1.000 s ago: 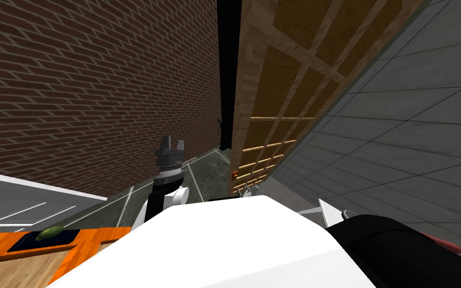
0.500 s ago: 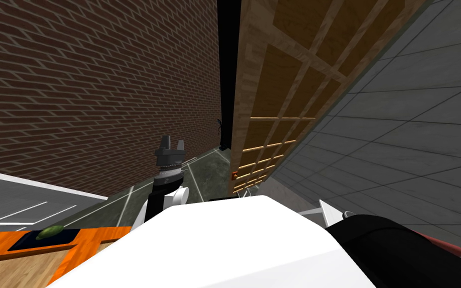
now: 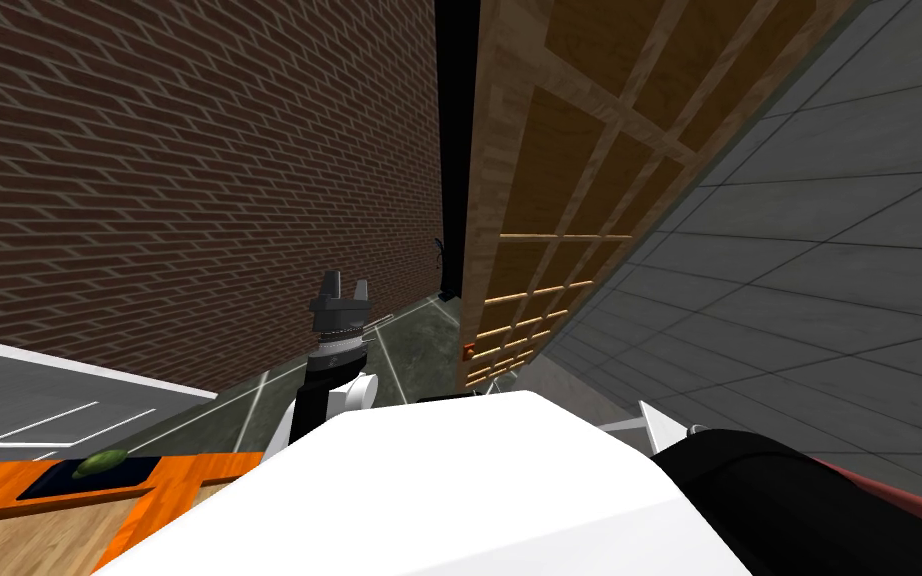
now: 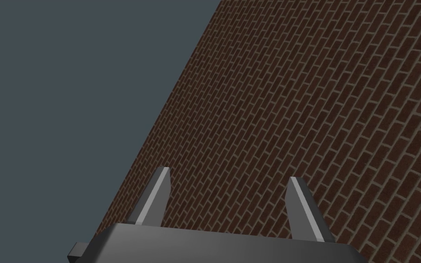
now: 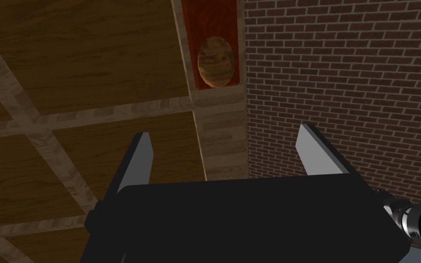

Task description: Push the door open

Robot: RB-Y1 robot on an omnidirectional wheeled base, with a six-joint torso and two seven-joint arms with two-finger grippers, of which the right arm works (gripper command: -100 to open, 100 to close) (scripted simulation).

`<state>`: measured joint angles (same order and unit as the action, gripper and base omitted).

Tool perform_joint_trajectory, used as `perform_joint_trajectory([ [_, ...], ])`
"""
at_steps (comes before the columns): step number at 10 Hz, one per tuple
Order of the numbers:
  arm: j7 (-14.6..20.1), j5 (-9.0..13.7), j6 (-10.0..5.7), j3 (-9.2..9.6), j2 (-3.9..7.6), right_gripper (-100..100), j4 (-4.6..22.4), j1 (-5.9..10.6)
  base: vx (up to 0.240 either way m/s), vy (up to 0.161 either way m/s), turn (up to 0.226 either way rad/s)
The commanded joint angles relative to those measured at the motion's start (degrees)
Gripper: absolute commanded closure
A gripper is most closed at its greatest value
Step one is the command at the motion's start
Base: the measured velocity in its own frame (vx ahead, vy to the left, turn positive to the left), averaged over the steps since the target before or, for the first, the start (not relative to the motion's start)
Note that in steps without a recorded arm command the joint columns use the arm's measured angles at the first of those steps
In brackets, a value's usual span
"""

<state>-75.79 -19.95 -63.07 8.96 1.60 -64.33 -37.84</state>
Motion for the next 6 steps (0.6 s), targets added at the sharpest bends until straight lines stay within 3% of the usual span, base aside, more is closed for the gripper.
perform_joint_trajectory([
  [1,-2.6,0.3,-0.75,0.29,-0.19,-100,0.0,-1.09,0.003,-0.010,0.009],
  [5,-6.7,0.6,-1.68,0.97,-0.77,-100,-0.6,-3.33,0.003,-0.008,0.007],
  [6,-6.0,0.6,-1.54,0.87,-0.65,-100,-0.6,-3.07,0.000,0.000,0.000],
])
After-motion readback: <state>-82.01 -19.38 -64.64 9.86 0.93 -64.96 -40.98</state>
